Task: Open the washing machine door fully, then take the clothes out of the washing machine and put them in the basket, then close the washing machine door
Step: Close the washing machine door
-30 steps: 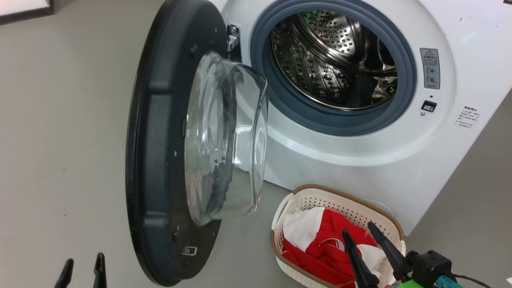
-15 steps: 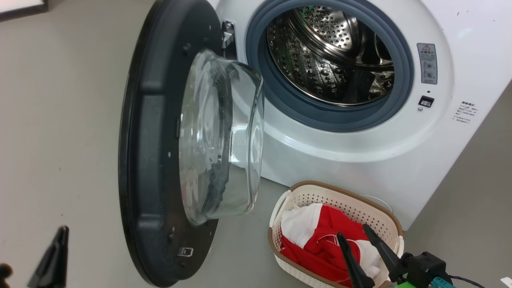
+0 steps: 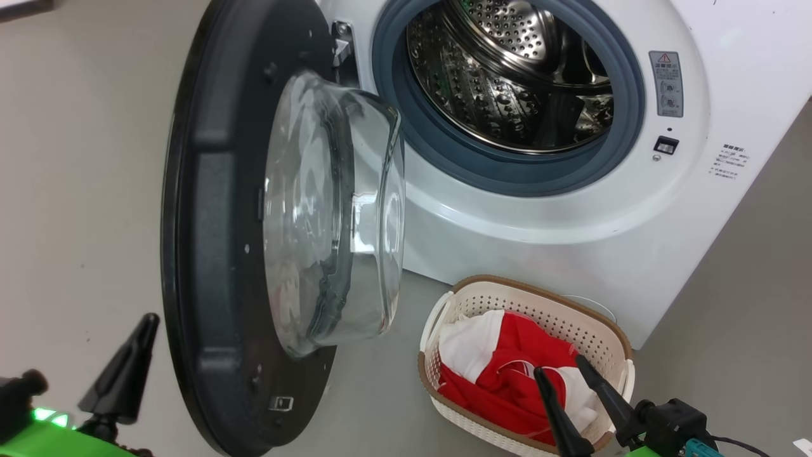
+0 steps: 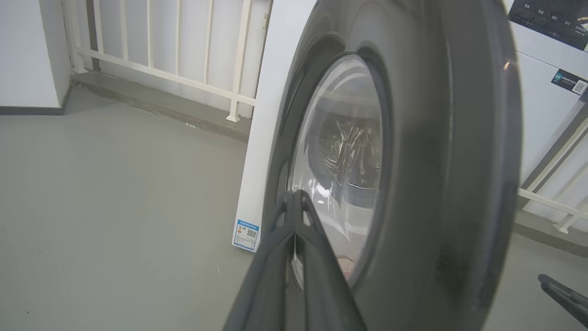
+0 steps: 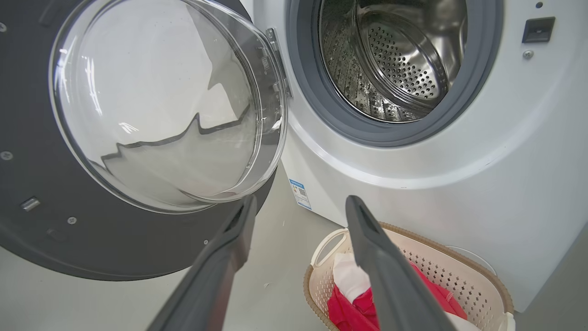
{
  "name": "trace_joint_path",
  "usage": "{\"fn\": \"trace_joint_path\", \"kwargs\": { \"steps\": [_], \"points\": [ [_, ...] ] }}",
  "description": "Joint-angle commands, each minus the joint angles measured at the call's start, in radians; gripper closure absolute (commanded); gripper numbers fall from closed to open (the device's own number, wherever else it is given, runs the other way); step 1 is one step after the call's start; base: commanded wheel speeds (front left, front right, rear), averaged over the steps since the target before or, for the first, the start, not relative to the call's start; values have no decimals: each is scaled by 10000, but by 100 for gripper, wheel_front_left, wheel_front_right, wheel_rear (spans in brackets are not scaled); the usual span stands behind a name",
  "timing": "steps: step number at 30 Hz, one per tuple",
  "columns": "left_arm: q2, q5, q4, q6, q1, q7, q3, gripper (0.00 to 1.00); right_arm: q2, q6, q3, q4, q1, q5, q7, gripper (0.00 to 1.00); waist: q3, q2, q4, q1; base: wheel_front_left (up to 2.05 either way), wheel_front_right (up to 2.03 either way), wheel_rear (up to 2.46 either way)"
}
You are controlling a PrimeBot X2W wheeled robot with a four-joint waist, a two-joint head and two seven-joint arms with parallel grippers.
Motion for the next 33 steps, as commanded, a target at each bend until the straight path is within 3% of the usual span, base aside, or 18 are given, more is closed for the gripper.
{"fn": "trace_joint_path", "kwargs": {
  "steps": [1,19,33],
  "points": [
    [512,-99,-335,-54,-581,-122,296,100,-10,63,221,-215,-415,-41,-67,0,25,-1,-32,0,0,0,0],
    [583,31,-1310,-54,-1271,-122,-937,100,3,63,145,-224,-584,-91,-67,0,260,-1,-203,0,0,0,0],
    [23,348,-1513,-54,-2440,-122,-2351,100,11,63,-165,-365,-851,-154,-67,0,618,-1,-869,0,0,0,0]
  ]
}}
